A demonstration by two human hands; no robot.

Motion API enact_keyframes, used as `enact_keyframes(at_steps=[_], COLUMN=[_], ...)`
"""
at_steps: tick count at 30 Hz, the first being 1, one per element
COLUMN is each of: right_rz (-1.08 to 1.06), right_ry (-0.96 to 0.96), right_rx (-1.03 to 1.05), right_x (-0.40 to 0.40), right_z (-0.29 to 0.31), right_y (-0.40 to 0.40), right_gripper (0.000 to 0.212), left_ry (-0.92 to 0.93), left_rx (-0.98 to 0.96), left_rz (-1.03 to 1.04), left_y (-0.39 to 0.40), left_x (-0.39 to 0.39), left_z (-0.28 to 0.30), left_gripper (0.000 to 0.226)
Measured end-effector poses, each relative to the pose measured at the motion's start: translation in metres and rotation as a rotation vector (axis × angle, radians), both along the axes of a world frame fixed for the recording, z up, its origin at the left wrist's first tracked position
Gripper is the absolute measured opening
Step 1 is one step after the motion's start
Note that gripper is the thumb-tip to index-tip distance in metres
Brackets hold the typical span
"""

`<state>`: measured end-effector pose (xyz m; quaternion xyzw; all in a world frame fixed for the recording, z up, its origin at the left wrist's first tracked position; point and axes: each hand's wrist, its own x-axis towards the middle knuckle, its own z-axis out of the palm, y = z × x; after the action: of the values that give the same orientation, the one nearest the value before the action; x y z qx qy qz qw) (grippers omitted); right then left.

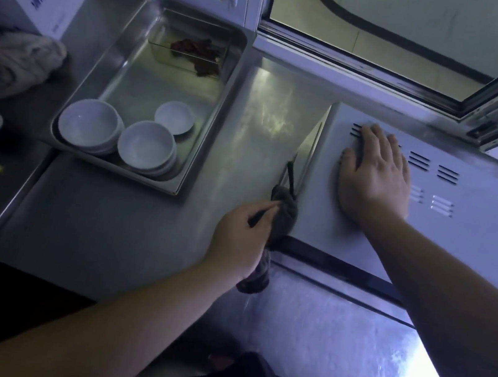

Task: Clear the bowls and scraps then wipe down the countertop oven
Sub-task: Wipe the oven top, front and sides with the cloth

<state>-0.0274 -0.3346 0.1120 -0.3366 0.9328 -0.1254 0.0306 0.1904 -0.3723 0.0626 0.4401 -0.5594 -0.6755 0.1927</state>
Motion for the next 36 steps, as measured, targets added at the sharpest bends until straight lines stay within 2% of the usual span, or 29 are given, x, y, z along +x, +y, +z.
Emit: enact_keyframes(at_steps=[6,12,17,21,29,36], right_rz=[-0.005,-0.004,-0.001,-0.008,-0.023,-0.027], right_ry=[0.000,-0.002,-0.001,-0.007,-0.017,-0.021], right_rx=[0.001,-0.003,-0.002,-0.009,-0.013,-0.028], right_x=[-0.001,-0.001,-0.001,-0.002,-0.001,-0.001], right_z=[-0.003,-0.002,-0.003,-0.002,-0.001,0.000], right_y=[-0.001,0.000,-0.001,-0.001,-0.003,-0.002], right_gripper=[0.062,0.061,0.062,0.061,0.060,0.060], left_ry=[-0.025,-0.017,-0.054,-0.148,-0.258,-0.265], left_rx=[0.014,0.026,-0.012,-0.151,-0.251,-0.173], left_rz=[0.037,0.037,0.012,-0.040,-0.092,-0.144], left_y=[0.029,0.013,-0.017,-0.050,-0.105,-0.133], left_x=[0.027,0.011,-0.024,-0.062,-0.139,-0.175], left_z=[0.007,0.004,-0.005,-0.002,-0.012,-0.008], left_gripper=[0.019,0.020,0.022,0.026,0.031,0.034])
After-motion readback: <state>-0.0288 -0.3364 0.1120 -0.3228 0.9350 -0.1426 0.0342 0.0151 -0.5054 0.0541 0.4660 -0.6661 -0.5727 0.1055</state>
